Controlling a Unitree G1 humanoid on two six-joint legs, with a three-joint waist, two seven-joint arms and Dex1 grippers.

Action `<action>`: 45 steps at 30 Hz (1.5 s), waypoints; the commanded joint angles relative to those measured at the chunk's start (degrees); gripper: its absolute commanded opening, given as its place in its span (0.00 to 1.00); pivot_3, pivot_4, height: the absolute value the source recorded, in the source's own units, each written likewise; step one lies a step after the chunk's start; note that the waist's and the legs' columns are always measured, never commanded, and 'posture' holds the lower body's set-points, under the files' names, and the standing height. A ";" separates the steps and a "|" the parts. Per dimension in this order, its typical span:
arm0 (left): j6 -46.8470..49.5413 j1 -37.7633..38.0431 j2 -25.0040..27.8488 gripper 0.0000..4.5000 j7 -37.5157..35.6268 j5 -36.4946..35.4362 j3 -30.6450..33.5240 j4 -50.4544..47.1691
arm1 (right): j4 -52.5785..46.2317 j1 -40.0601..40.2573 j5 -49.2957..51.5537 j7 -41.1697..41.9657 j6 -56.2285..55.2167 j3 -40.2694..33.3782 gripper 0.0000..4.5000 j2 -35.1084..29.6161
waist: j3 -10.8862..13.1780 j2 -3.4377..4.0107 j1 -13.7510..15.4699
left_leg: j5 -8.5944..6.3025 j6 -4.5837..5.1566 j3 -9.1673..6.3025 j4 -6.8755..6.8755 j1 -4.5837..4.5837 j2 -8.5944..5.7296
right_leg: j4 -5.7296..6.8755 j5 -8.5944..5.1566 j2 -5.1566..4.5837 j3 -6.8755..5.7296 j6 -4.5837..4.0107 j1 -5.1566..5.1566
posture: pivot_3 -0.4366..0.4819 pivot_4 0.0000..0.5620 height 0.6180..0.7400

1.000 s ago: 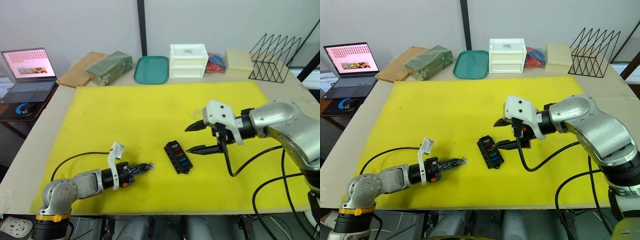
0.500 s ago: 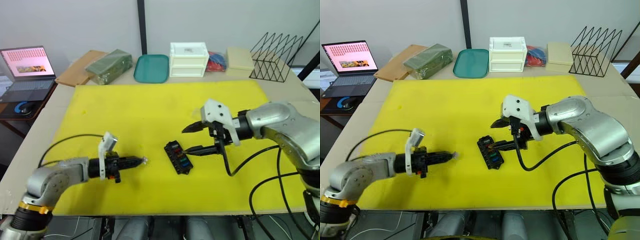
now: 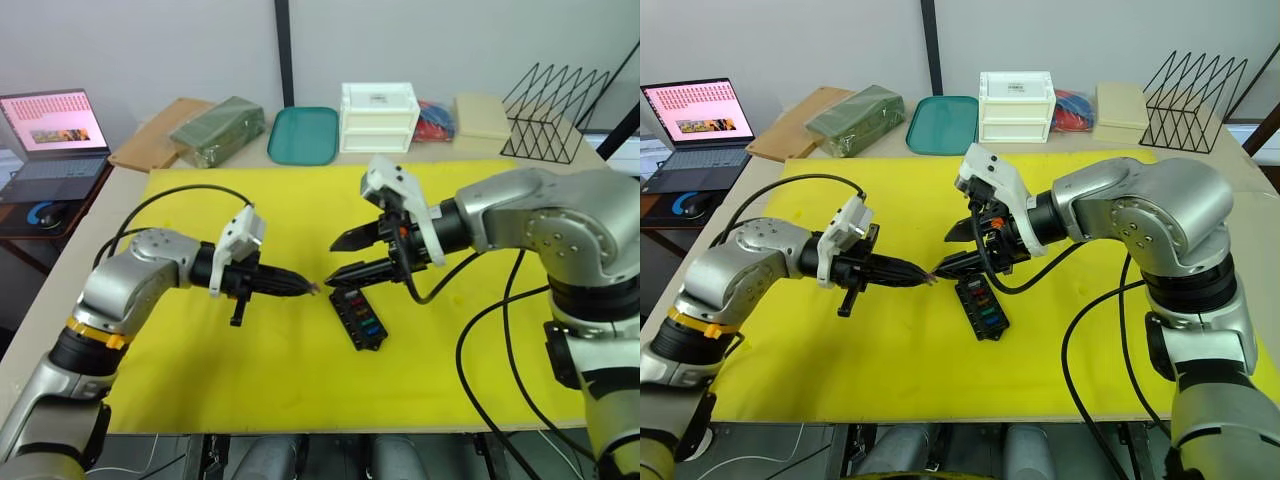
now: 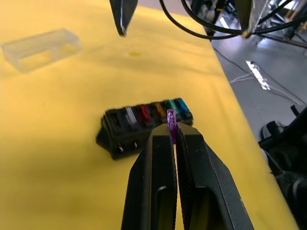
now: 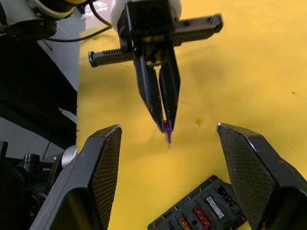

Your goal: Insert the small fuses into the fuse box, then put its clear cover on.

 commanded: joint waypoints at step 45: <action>-1.58 -5.12 -4.91 0.00 -1.32 5.35 0.75 1.65 | -0.35 -0.37 -5.64 0.07 -6.66 8.06 0.16 -2.63 | 0.00 0.00 -1.35 | 0.00 0.00 -0.01 0.06 -0.04 -0.01 | 0.05 0.02 0.01 0.00 0.04 -0.04 | 0.48 0.27 1.00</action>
